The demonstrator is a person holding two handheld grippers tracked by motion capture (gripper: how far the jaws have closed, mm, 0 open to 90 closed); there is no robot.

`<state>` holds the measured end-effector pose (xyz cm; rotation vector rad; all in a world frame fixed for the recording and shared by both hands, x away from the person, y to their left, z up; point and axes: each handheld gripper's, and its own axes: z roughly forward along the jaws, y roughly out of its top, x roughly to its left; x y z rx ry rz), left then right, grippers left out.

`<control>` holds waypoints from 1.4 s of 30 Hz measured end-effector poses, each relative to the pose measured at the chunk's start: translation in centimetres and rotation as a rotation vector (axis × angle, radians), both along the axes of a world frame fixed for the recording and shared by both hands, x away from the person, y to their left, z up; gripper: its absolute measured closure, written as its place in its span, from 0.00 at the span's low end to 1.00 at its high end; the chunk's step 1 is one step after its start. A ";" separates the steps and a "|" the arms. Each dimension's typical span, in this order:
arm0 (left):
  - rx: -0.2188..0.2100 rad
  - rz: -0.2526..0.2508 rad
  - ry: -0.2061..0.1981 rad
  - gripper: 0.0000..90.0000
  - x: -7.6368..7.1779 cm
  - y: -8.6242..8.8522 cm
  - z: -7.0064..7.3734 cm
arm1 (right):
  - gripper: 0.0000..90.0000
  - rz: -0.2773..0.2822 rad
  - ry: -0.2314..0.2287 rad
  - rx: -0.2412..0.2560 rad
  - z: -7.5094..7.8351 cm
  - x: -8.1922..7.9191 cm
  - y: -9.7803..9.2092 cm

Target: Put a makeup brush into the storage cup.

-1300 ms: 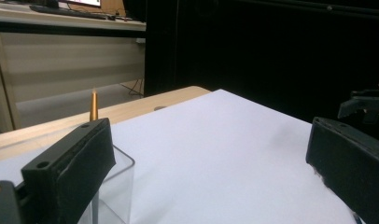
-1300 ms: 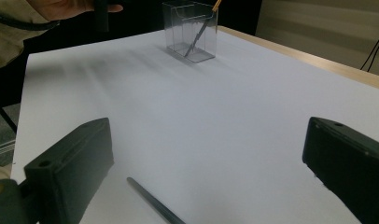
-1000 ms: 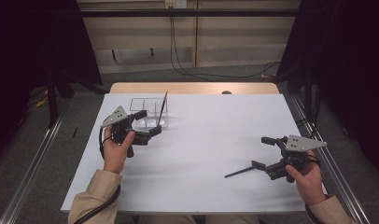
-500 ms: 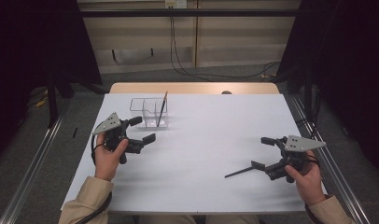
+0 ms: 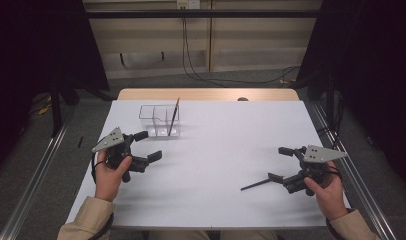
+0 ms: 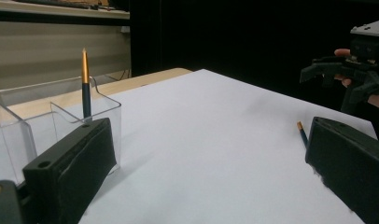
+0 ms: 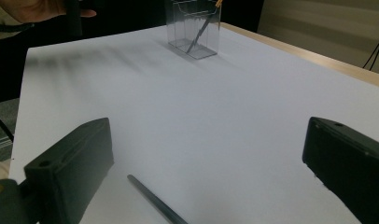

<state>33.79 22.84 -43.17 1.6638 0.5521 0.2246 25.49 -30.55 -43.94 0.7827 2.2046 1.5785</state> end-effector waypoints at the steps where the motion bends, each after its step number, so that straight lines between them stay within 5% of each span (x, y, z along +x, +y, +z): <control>1: 0.000 -0.003 0.001 0.02 -0.1 0.1 0.0 | 0.01 -0.001 0.002 0.002 0.0 0.0 0.0; 28: -0.017 0.046 0.004 0.02 -2.5 4.1 -0.7 | 0.01 -0.012 0.010 0.008 -0.3 0.0 -0.5; 42: 0.021 0.010 0.011 0.02 -2.4 3.4 -1.4 | 0.01 -0.006 0.017 0.002 -0.1 0.7 -0.3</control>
